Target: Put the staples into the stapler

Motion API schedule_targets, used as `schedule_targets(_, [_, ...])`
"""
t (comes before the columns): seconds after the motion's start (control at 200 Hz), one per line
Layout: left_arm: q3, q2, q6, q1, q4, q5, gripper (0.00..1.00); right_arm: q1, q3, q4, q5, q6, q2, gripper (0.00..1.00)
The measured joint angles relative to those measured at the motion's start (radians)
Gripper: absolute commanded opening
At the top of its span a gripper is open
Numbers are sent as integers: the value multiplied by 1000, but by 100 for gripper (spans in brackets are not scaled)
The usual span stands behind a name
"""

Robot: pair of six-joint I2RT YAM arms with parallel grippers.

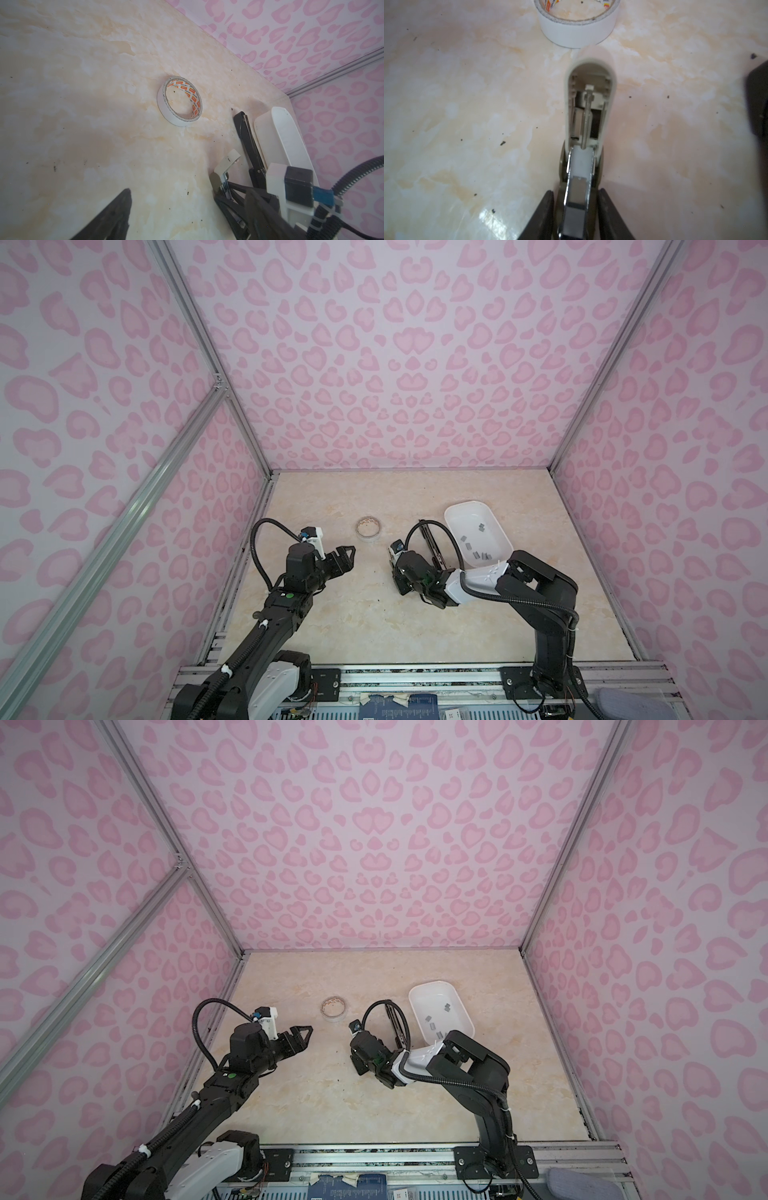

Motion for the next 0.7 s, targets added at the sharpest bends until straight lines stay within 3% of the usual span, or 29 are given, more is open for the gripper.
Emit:
schedule_targets(0.165, [0,11,-2,0,11,1,86,8,-2,3,3,-11,0,25])
schedule_targets(0.27, [0,26,-8,0,19,4,86,21,-5,7,-1,-18,0,37])
schedule_targets(0.36, [0,33,-11,-2,19,8,86,26,-13,18,-12,-26,-2,38])
schedule_targets(0.555, [0,33,-11,-2,19,11,86,26,-40,40,-26,-28,-15,37])
schedule_targets(0.7, [0,33,-11,-2,19,11,86,27,-51,46,-29,-25,-22,26])
